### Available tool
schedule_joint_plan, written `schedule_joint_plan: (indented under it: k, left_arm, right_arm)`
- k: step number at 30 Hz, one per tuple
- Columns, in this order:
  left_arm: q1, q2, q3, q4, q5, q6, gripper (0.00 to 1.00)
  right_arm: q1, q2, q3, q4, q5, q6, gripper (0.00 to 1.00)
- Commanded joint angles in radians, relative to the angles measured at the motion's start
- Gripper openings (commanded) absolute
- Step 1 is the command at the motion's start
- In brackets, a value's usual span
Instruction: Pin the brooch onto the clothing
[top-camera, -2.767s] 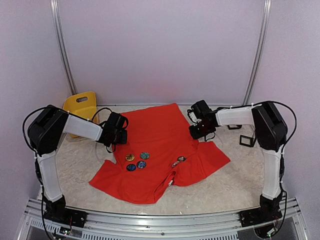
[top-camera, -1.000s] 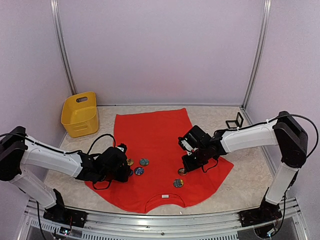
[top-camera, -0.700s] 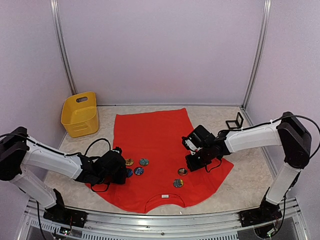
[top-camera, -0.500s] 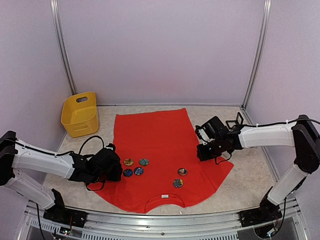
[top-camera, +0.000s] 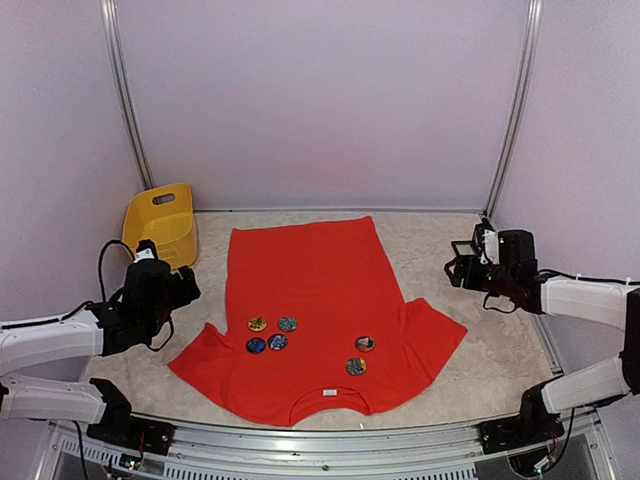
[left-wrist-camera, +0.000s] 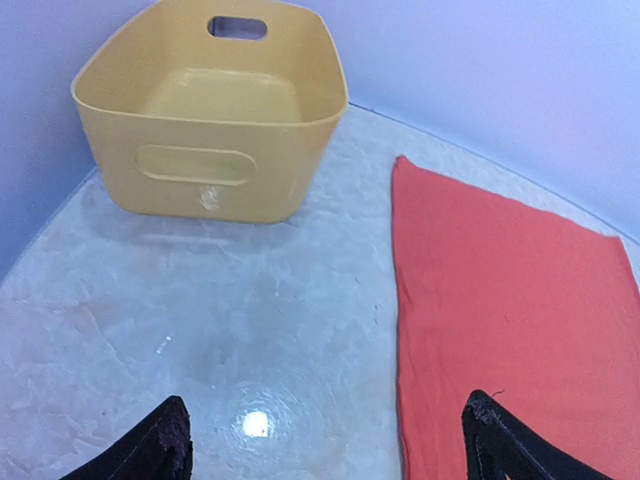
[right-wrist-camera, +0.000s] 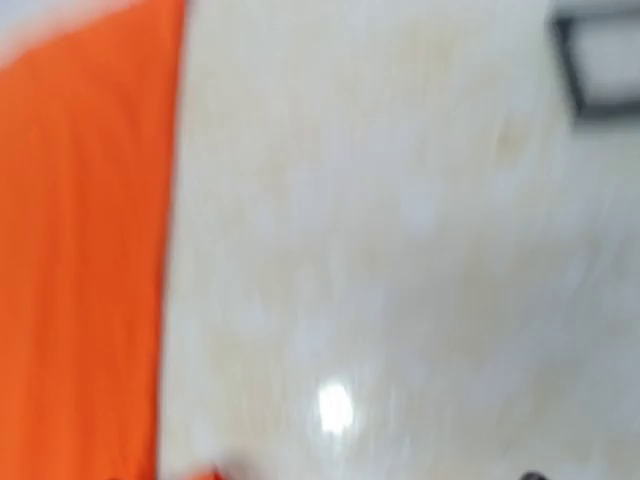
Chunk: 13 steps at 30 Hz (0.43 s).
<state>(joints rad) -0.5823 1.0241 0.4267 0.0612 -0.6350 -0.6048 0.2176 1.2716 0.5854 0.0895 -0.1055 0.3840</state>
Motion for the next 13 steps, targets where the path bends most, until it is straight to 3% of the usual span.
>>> schedule_joint_plan:
  k: [1, 5, 13]
  left_arm:
    - [0.046, -0.055, -0.09, 0.227, -0.197, 0.039, 0.94]
    - [0.059, -0.079, -0.157, 0.313, -0.234, 0.051, 0.99]
    - [0.061, -0.086, -0.18, 0.34, -0.225, 0.053, 0.99]
  right_arm:
    - [-0.024, -0.092, -0.078, 0.241, 0.052, -0.028, 0.84]
    - [-0.023, -0.156, -0.142, 0.259, 0.234, -0.008, 0.88]
    - [-0.023, -0.249, -0.244, 0.292, 0.285, -0.05, 0.86]
